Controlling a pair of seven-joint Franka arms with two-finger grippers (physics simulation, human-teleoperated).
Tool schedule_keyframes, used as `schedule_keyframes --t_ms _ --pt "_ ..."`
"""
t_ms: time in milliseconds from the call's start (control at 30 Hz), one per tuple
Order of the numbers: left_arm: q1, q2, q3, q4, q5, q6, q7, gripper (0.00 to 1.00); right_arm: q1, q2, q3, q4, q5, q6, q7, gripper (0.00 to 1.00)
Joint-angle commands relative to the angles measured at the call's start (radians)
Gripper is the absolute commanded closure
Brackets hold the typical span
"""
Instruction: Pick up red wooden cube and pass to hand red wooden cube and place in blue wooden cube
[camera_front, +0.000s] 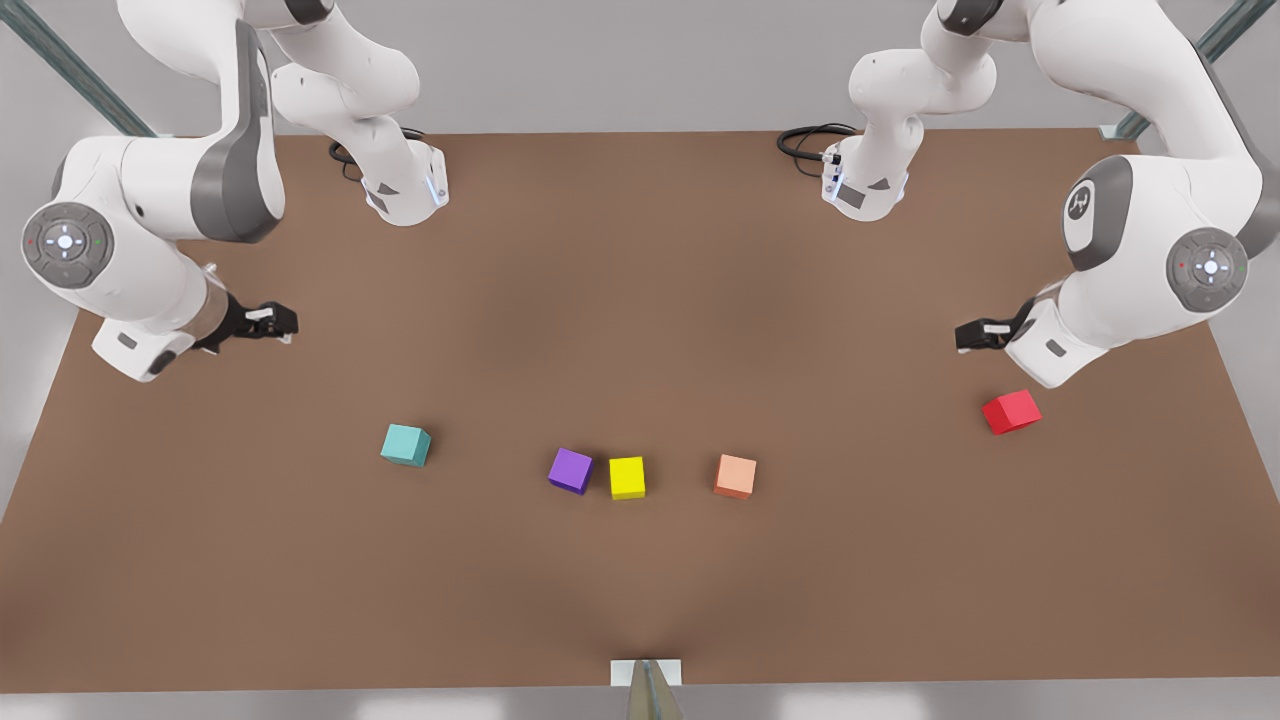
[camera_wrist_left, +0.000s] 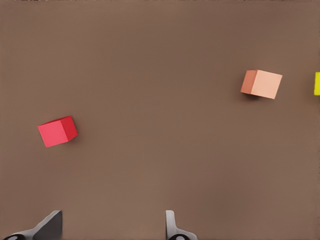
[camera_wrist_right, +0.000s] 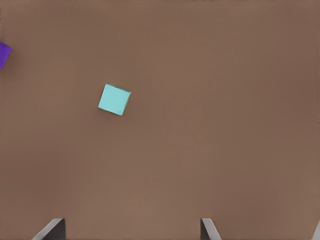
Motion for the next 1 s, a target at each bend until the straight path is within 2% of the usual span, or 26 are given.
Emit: schedule_keyframes --t_ms 0,100,167,200,300,367,467,567,967 --pt "0.000 -0.001 0.000 0.000 -0.004 0.034 -0.006 0.00 -0.007 -0.001 -0.002 -0.001 0.014 0.048 -0.040 0.00" --pt "0.000 0.013 0.050 -0.073 -0.016 0.126 -0.002 0.00 -0.010 0.001 -0.002 -0.003 0.019 0.046 -0.040 0.00" --pt "0.000 0.075 0.175 -0.217 -0.019 0.376 0.161 0.00 -0.005 0.010 -0.002 -0.001 0.014 0.048 -0.041 0.00" --pt "0.005 0.088 0.198 -0.272 -0.019 0.486 0.165 0.00 -0.004 0.012 -0.002 -0.006 0.005 0.044 -0.043 0.00" --pt "0.087 0.207 0.202 -0.283 -0.021 0.636 0.165 0.00 -0.002 0.012 -0.002 -0.013 0.003 0.048 -0.041 0.00" --pt "0.110 0.221 0.202 -0.325 -0.023 0.709 0.168 0.00 -0.002 0.013 -0.002 -0.015 0.003 0.052 -0.043 0.00" --pt "0.133 0.223 0.251 -0.426 -0.098 0.840 0.429 0.00 -0.002 0.018 -0.002 -0.016 0.006 0.052 -0.041 0.00" --pt "0.140 0.229 0.285 -0.461 -0.098 0.886 0.478 0.00 -0.005 0.018 -0.002 -0.030 0.006 0.054 -0.043 0.00" --pt "0.141 0.273 0.285 -0.575 -0.093 0.952 0.481 0.00 -0.005 0.019 -0.002 -0.055 0.010 0.077 -0.043 0.00"
